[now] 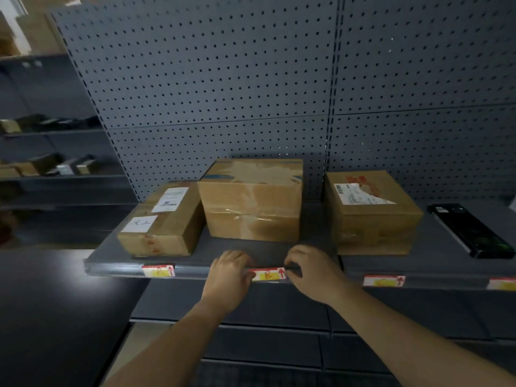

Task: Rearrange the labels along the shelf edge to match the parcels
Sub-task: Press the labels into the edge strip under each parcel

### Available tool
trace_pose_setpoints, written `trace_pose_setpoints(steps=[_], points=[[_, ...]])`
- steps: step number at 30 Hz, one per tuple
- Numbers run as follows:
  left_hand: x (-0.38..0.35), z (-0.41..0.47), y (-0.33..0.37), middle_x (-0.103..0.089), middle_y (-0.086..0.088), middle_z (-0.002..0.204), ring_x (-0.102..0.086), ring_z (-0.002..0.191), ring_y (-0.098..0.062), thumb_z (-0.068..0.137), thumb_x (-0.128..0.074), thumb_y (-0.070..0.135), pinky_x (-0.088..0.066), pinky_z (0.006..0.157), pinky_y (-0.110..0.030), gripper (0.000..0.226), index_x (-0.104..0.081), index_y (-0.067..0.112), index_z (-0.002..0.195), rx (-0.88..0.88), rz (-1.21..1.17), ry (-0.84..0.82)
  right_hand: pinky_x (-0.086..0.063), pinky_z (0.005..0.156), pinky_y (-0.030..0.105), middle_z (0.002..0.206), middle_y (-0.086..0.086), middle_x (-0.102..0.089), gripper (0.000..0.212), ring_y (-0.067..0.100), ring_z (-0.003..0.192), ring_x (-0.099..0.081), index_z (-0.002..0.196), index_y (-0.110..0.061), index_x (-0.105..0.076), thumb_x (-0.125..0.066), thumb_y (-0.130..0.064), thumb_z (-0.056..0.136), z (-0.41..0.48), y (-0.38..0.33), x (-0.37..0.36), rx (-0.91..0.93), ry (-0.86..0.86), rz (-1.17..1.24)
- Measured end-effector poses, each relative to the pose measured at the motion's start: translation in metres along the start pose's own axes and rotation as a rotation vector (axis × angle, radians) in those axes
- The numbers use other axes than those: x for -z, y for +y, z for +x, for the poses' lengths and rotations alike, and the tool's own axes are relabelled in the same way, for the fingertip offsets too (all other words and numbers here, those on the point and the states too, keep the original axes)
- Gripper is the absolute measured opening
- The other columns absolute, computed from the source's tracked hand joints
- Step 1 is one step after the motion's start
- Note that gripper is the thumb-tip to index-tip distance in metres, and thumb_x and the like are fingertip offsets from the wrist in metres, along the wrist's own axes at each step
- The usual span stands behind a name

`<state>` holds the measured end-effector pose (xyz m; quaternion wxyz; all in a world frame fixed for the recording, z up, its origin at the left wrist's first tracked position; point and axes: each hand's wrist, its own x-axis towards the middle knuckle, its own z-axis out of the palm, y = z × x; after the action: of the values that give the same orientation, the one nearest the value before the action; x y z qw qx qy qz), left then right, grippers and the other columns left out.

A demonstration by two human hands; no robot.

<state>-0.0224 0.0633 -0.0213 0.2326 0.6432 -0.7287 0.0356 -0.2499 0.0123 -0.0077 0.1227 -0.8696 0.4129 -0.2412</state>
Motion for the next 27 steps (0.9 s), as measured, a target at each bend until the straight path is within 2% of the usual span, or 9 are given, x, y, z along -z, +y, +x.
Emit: trace_pose_setpoints(steps=[3, 10, 18, 22, 27], points=[[-0.005, 0.003, -0.021, -0.063, 0.006, 0.103, -0.055, 0.100, -0.019, 0.083, -0.071, 0.028, -0.046, 0.083, -0.037, 0.016, -0.066, 0.024, 0.098, -0.072, -0.051, -0.048, -0.045, 0.082, 0.024, 0.105, -0.009, -0.061, 0.013, 0.010, 0.097, -0.055, 0.097, -0.020, -0.071, -0.065, -0.031, 0.091, 0.009, -0.012, -0.018, -0.061, -0.010, -0.057], [-0.020, 0.011, -0.036, -0.060, 0.009, 0.096, -0.053, 0.093, -0.016, 0.088, -0.064, 0.028, -0.045, 0.076, -0.034, 0.004, -0.062, 0.027, 0.091, -0.136, -0.106, -0.101, -0.051, 0.080, 0.033, 0.099, -0.007, -0.063, 0.010, 0.014, 0.094, -0.057, 0.091, -0.021, -0.069, -0.061, -0.026, 0.093, 0.012, -0.020, -0.031, -0.169, -0.033, -0.135], [-0.028, 0.019, -0.033, -0.059, 0.006, 0.088, -0.054, 0.086, -0.017, 0.091, -0.057, 0.021, -0.042, 0.072, -0.032, 0.009, -0.060, 0.023, 0.083, -0.157, -0.101, -0.087, -0.050, 0.075, 0.034, 0.093, -0.004, -0.061, 0.013, 0.015, 0.090, -0.056, 0.084, -0.017, -0.066, -0.057, -0.013, 0.094, 0.018, -0.015, -0.034, -0.146, -0.057, -0.161], [-0.028, 0.019, -0.034, -0.059, 0.004, 0.091, -0.054, 0.087, -0.017, 0.095, -0.052, 0.019, -0.039, 0.073, -0.030, 0.011, -0.060, 0.020, 0.087, -0.183, -0.092, -0.091, -0.047, 0.075, 0.034, 0.092, -0.001, -0.059, 0.015, 0.017, 0.088, -0.054, 0.083, -0.014, -0.060, -0.053, -0.010, 0.095, 0.017, -0.015, -0.040, -0.130, -0.064, -0.163], [-0.024, 0.018, -0.047, -0.060, 0.002, 0.095, -0.053, 0.091, -0.016, 0.096, -0.051, 0.019, -0.041, 0.078, -0.028, 0.012, -0.062, 0.019, 0.093, -0.196, -0.096, -0.109, -0.048, 0.075, 0.033, 0.093, -0.001, -0.062, 0.014, 0.018, 0.088, -0.056, 0.083, -0.014, -0.063, -0.056, -0.012, 0.095, 0.017, -0.024, -0.052, -0.086, -0.027, -0.171]])
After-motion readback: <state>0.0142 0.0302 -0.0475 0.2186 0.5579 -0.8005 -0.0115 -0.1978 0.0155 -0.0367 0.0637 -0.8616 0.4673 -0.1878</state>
